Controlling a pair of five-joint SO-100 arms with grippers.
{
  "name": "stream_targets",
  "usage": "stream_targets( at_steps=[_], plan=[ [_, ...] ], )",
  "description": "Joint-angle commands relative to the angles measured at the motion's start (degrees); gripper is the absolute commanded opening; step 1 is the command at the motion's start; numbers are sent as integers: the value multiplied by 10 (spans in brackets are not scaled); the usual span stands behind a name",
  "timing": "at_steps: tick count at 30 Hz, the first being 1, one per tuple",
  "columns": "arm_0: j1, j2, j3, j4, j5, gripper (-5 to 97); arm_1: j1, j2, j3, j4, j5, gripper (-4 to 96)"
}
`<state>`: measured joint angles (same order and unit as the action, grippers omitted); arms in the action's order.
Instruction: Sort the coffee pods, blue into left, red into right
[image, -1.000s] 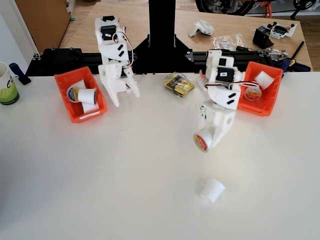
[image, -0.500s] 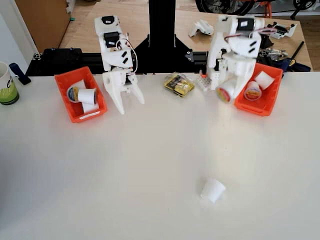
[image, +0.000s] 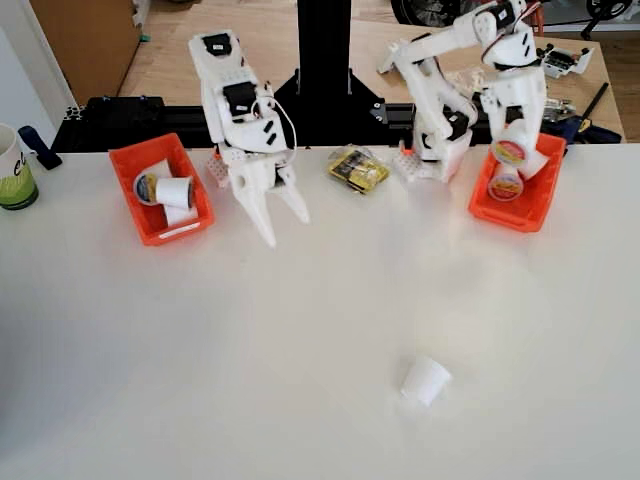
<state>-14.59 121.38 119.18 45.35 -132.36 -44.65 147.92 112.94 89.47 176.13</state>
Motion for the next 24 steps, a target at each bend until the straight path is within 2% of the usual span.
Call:
stream_targets(
  at_steps=[1,3,5,7,15,17,18,19,22,24],
  plan=[
    [-17,-23,-4,-41,2,364,-63,35,68,-73,62,91],
    [-24,-38,-5,-62,2,364,-105,40,106,-119,111,98],
    [-28,-52,-9,-76,3,364,-107,40,122,-129,110,148],
    [-33,-59,-11,-87,3,364,-102,40,127,-123,104,247],
    [-36,-60,-16,-86,4,363,-99,45,122,-104,98,310],
    [-36,-60,-16,-86,6,362,-96,48,122,-99,95,300],
    [-36,-60,-16,-86,6,361,-78,55,122,-96,74,274],
    [-35,-60,-16,-85,7,361,-40,64,119,-90,35,254],
    [-33,-60,-18,-83,7,360,158,68,104,-98,-161,253],
    [-31,-60,-18,-82,11,360,287,41,115,-178,-293,257]
  ],
)
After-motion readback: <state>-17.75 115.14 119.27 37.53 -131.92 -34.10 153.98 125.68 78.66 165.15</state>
